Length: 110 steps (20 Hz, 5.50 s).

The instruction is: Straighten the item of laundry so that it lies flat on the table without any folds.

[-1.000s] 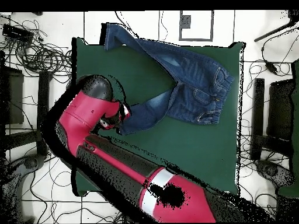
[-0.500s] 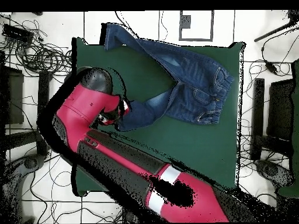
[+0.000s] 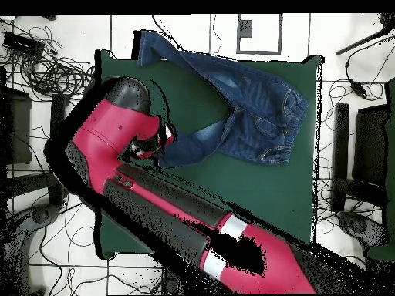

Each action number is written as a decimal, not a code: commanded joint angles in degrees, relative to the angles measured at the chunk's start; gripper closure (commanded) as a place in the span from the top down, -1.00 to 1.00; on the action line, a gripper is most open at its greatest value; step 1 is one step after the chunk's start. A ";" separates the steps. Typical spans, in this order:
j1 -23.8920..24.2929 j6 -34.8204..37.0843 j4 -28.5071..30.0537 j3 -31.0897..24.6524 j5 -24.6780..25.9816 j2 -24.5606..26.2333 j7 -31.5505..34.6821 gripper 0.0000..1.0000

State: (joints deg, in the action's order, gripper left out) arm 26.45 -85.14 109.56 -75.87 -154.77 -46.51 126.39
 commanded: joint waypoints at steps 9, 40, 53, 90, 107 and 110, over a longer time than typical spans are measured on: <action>0.10 -12.82 -7.26 -2.30 4.54 3.62 -20.42 -1.00; 1.55 -15.14 -17.23 -5.76 21.64 17.50 -42.76 -1.00; 0.22 -23.45 -28.23 -8.42 25.32 22.06 -62.16 -1.00; -7.25 -21.07 -48.02 -8.15 49.61 31.68 -109.91 -1.00; -12.41 -17.67 -58.19 -8.82 58.35 35.60 -130.01 -1.00; -12.73 -17.23 -58.48 -8.81 58.94 35.69 -131.45 -1.00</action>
State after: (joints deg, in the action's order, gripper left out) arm 15.92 -107.27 55.67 -86.40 -95.12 -11.18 12.76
